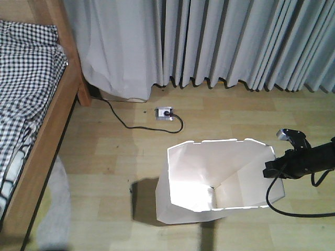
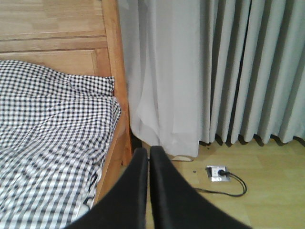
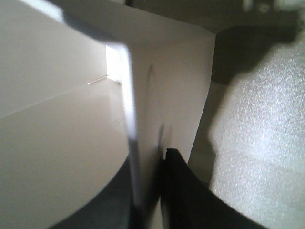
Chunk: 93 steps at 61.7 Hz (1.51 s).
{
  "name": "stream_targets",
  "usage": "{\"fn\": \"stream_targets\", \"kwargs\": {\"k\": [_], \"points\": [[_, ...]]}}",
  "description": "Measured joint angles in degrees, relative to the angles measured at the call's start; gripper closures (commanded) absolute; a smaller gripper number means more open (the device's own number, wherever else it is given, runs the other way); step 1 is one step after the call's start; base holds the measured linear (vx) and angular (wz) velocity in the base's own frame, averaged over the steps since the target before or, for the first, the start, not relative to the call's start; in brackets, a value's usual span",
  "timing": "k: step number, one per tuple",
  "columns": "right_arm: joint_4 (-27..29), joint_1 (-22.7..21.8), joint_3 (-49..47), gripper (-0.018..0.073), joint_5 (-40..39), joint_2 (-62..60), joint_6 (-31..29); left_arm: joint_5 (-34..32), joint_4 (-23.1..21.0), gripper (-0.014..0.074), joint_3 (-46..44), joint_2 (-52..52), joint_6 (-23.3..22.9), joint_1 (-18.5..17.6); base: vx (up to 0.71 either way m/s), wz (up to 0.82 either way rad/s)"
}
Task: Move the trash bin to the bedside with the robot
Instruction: 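Drive on to the floor beside the bed near the curtains, bin held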
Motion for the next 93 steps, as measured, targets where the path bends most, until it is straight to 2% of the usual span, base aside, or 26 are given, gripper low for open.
{"fn": "stream_targets", "kwargs": {"k": [93], "points": [[0.00, 0.00, 0.00, 0.0564, 0.05, 0.00, 0.00, 0.00, 0.00, 0.0603, 0.00, 0.00, 0.00, 0.00, 0.23, 0.02]]}}
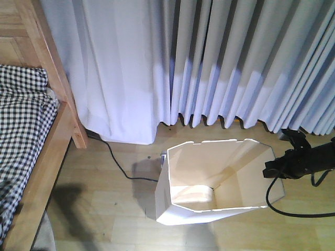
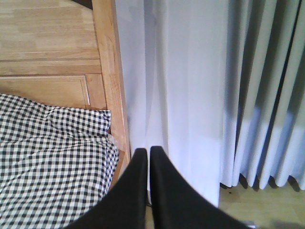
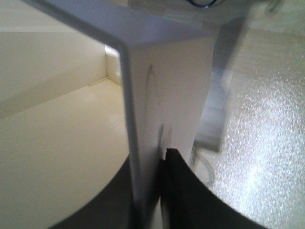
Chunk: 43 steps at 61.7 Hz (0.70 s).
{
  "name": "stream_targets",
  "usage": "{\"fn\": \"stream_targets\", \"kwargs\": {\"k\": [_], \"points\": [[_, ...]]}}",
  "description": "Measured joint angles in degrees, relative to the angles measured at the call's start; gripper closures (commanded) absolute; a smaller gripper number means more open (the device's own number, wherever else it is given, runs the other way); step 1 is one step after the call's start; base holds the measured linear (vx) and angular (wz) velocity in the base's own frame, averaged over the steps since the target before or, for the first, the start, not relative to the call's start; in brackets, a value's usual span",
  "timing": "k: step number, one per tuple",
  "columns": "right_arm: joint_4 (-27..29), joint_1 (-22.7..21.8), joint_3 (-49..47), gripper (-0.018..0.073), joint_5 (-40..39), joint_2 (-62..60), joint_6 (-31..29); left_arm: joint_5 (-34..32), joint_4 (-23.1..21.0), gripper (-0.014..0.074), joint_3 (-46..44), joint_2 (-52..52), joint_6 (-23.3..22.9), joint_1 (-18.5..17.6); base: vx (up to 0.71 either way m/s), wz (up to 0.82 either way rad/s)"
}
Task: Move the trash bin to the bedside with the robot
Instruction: 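Drive on to the floor beside the bed near the curtains, bin held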
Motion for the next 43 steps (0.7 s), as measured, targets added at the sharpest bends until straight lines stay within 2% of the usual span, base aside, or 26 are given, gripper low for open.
{"fn": "stream_targets", "kwargs": {"k": [43], "points": [[0.04, 0.00, 0.00, 0.0564, 0.00, 0.00, 0.00, 0.00, 0.00, 0.0603, 0.00, 0.00, 0.00, 0.00, 0.08, 0.02]]}}
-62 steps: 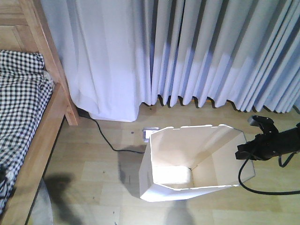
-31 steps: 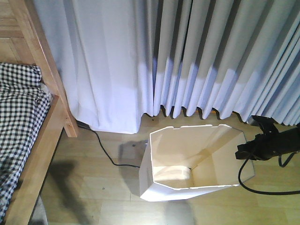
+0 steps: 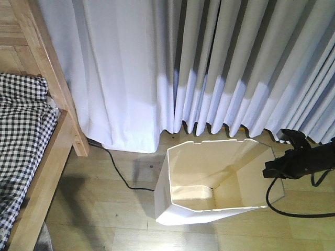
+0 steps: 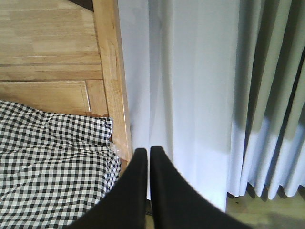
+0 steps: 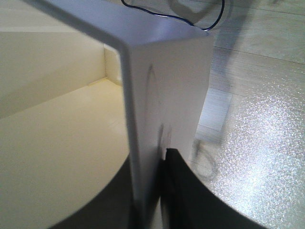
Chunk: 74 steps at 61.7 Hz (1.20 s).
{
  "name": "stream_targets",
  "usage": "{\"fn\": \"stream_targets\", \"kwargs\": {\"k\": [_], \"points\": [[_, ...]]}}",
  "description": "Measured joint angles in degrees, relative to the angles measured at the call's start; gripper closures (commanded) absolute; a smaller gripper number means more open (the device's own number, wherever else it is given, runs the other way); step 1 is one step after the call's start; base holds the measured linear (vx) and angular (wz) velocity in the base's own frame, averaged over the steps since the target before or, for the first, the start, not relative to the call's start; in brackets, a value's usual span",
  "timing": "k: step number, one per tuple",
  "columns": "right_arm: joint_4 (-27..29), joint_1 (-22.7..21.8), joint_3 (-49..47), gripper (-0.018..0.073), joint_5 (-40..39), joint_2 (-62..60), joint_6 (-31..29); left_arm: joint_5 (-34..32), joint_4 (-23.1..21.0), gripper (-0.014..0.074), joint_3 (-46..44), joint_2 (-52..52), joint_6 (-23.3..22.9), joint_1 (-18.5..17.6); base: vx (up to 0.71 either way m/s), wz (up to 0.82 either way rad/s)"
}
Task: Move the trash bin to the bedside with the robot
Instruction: 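Drive on to the floor beside the bed near the curtains, bin held, then lower the bin onto the floor beside the bed with the right gripper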
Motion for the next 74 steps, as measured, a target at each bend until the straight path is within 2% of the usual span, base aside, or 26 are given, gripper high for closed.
{"fn": "stream_targets", "kwargs": {"k": [47, 60, 74], "points": [[0.00, 0.22, -0.11, 0.0564, 0.06, 0.00, 0.45, 0.00, 0.00, 0.0603, 0.00, 0.00, 0.00, 0.00, 0.00, 0.00], [-1.73, 0.81, -3.31, 0.0562, -1.02, 1.24, 7.28, 0.00, 0.00, 0.0603, 0.00, 0.00, 0.00, 0.00, 0.00, 0.00], [-8.67, 1.10, -11.20, 0.0561, -2.38, 7.21, 19.46, 0.00, 0.00, 0.0603, 0.00, 0.00, 0.00, 0.00, 0.00, 0.00]]}}
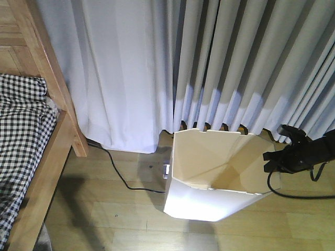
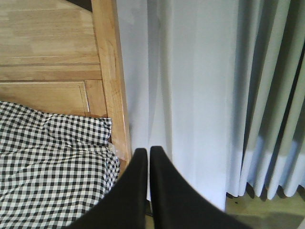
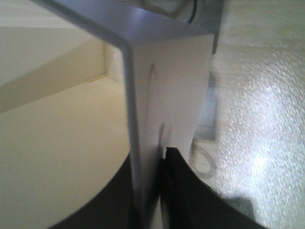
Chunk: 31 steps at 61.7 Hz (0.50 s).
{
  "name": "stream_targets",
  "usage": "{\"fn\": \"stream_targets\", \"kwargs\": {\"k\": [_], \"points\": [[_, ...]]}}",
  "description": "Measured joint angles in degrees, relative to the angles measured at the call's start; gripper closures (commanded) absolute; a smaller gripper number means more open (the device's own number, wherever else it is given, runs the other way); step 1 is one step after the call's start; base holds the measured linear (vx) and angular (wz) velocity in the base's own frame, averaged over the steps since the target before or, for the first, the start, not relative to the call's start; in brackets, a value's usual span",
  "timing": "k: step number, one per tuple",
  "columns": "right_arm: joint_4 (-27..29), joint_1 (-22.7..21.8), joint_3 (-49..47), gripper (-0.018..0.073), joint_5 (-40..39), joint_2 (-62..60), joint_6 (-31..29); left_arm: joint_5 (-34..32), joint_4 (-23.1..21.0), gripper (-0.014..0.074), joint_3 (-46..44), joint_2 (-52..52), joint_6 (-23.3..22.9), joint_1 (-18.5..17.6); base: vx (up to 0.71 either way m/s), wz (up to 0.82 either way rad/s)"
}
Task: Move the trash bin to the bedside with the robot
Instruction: 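Lower the bin onto the floor beside the bed with the right gripper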
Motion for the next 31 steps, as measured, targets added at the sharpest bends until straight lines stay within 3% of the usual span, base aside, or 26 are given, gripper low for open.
{"fn": "stream_targets", "kwargs": {"k": [15, 31], "points": [[-10.09, 4.07, -9.40, 0.0559, -2.07, 8.72, 10.31, 0.00, 0.00, 0.0603, 0.00, 0.00, 0.00, 0.00, 0.00, 0.00], [-11.80, 7.37, -21.15, 0.0551, -0.40, 19.65, 17.00, 0.00, 0.00, 0.0603, 0.00, 0.00, 0.00, 0.00, 0.00, 0.00]]}}
